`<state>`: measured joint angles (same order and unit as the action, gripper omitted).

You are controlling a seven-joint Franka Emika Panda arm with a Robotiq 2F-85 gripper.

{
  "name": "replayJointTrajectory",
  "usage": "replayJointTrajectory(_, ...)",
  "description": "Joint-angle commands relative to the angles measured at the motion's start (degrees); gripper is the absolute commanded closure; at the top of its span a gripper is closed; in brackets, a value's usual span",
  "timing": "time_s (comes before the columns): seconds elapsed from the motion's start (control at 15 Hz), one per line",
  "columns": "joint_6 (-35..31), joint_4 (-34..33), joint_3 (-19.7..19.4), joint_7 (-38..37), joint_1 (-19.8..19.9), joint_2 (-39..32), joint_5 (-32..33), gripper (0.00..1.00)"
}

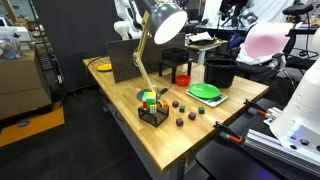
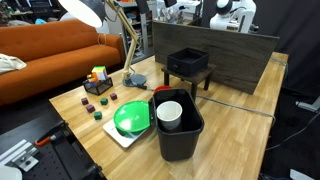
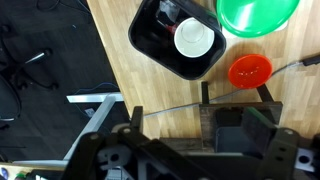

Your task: Move the purple block on the left forward

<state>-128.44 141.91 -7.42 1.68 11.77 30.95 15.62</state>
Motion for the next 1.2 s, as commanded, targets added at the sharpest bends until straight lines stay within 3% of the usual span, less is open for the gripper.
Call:
replayJointTrajectory(0.0, -0.01, 0.43, 0.61, -0.31, -0.24, 0.45, -0.09, 0.00)
replayJointTrajectory(0.53, 1.76, 9.68, 4.07, 1.15, -5.50, 8.95, -1.24, 0.00)
replayJointTrajectory(0.8, 5.20, 13.50, 2.58, 3.36, -8.12, 15.45, -4.78, 0.00)
replayJointTrajectory(0.87, 3.83, 12.32, 4.22, 1.16, -6.87, 12.49, -3.22, 0.00)
replayJointTrajectory(1.13, 4.05, 12.86, 4.23, 1.27, -7.00, 13.40, -3.42, 0.00)
